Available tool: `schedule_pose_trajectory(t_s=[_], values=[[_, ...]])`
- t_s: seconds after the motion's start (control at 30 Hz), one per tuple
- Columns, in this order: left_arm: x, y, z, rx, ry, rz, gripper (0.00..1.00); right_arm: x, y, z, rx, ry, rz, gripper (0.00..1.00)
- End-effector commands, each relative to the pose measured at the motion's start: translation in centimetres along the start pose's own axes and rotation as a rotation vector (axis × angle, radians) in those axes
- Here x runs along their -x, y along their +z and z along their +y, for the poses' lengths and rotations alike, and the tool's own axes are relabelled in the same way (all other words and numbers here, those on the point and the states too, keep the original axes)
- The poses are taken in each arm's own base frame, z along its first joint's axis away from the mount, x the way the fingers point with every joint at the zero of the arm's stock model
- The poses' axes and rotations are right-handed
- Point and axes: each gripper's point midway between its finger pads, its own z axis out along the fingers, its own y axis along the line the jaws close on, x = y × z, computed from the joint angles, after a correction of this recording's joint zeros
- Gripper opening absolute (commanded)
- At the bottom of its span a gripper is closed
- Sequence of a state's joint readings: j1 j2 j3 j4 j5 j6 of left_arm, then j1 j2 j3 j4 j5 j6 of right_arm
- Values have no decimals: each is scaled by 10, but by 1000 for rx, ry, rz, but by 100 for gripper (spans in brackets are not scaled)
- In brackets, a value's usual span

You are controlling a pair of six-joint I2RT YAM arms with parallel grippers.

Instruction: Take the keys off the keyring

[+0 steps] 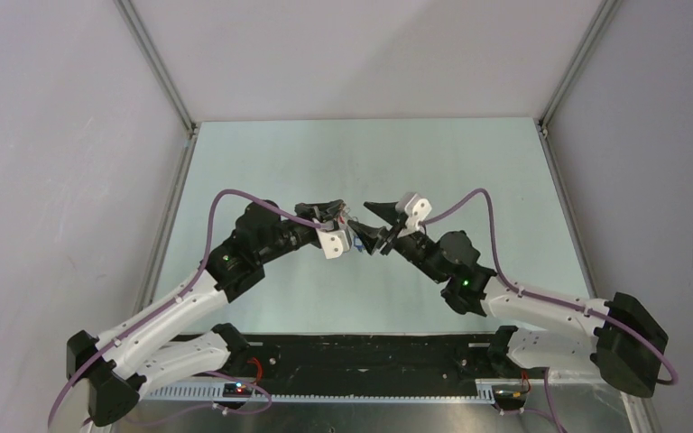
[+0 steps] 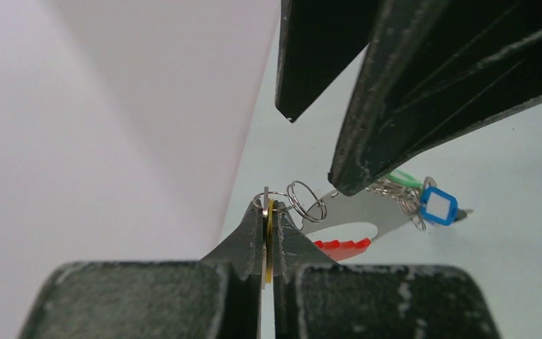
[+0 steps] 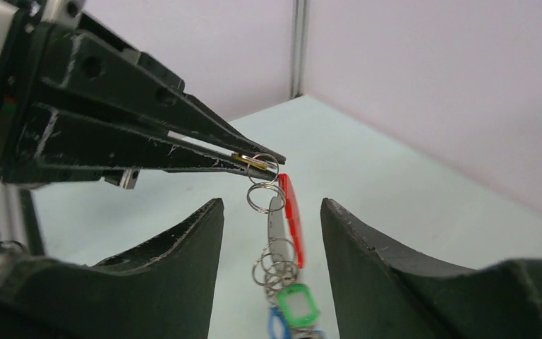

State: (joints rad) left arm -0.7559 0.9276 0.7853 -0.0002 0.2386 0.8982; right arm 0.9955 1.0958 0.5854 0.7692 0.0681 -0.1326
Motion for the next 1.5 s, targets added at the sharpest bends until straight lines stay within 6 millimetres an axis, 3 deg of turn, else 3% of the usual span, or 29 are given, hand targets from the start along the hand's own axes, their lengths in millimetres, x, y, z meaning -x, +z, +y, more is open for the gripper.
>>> schedule_pose_trajectory(t_s=[0.0,0.17,0.4,0.53,0.67,0.77,0.9,1.3,1.47], values=[[26,-4,36,107,18,-68,0,20,9,1,-46,327,-3,56],[26,-4,37,108,17,-68,0,16,15,1,-67,461,19,54],[26,-4,36,108,16,-67,0,6,29,3,-73,468,38,53],[28,-5,37,109,16,-73,0,3,34,-1,-89,465,42,47],[28,-5,36,107,14,-75,0,5,38,-3,-88,472,28,36],[29,-5,37,106,13,-78,0,6,40,-1,-72,475,20,14],[29,-5,37,107,13,-77,0,8,41,3,-43,461,14,1],[30,-5,37,108,15,-80,0,12,34,2,-9,266,29,0],[32,-3,32,83,13,-100,0,18,36,10,93,48,24,0]])
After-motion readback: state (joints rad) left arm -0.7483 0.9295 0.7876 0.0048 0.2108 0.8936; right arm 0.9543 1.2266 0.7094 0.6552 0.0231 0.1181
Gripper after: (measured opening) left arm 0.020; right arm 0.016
